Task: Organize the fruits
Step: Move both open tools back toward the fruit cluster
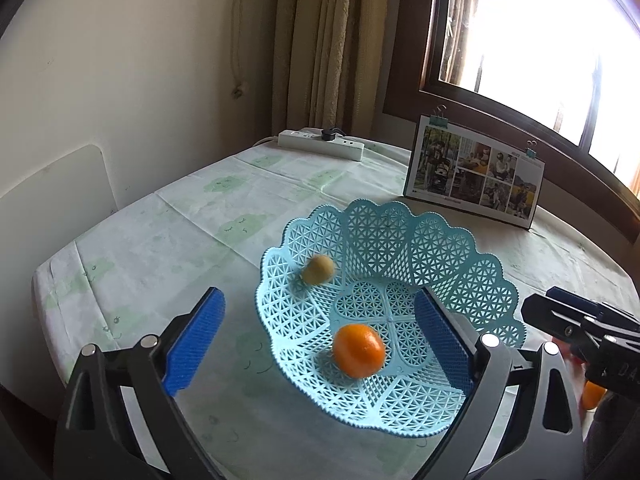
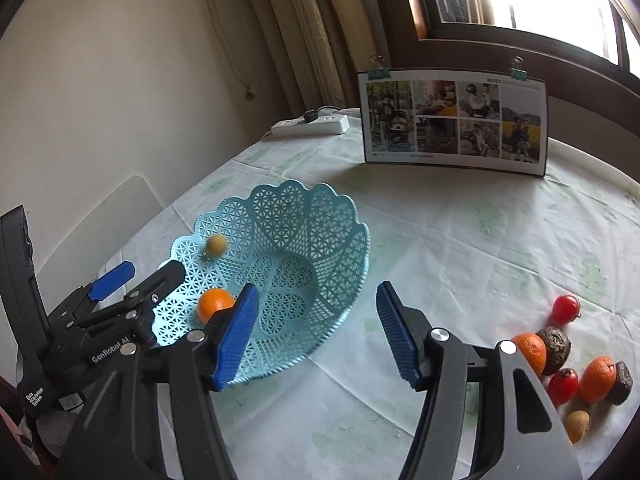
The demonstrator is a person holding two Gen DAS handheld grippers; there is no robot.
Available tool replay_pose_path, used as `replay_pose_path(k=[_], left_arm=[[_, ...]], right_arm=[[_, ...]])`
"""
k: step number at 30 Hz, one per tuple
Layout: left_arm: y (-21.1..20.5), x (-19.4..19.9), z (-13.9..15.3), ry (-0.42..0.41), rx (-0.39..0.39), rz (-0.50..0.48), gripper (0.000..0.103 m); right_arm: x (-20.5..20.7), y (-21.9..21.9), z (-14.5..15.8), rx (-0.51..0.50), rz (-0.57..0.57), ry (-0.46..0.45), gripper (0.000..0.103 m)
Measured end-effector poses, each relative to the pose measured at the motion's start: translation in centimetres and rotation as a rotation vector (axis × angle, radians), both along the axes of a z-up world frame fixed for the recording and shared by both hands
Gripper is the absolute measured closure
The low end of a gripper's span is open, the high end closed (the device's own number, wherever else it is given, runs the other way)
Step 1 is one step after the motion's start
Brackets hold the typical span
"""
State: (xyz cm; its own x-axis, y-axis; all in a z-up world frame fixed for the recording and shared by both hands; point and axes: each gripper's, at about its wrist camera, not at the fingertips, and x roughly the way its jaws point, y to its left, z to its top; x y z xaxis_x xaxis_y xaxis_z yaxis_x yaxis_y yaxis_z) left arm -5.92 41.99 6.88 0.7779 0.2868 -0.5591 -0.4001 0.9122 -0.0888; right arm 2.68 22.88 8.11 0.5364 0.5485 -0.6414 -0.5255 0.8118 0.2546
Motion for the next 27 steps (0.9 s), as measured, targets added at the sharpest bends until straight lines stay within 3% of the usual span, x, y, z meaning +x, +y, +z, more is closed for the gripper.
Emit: replay_pose_path(k=[11,27], left_arm=[[-3.8,1.2,0.4,0.011,0.043,-0.078,0.006],[-12.4,3.8,0.7,0.034,0.116,-0.257,0.006]], right_arm=[[-0.4,-5.5,-1.4,0.016,-0.119,0.003,0.041],[-0.5,-19.8,-3.1,-0.007,-0.409,0.039,0.041]])
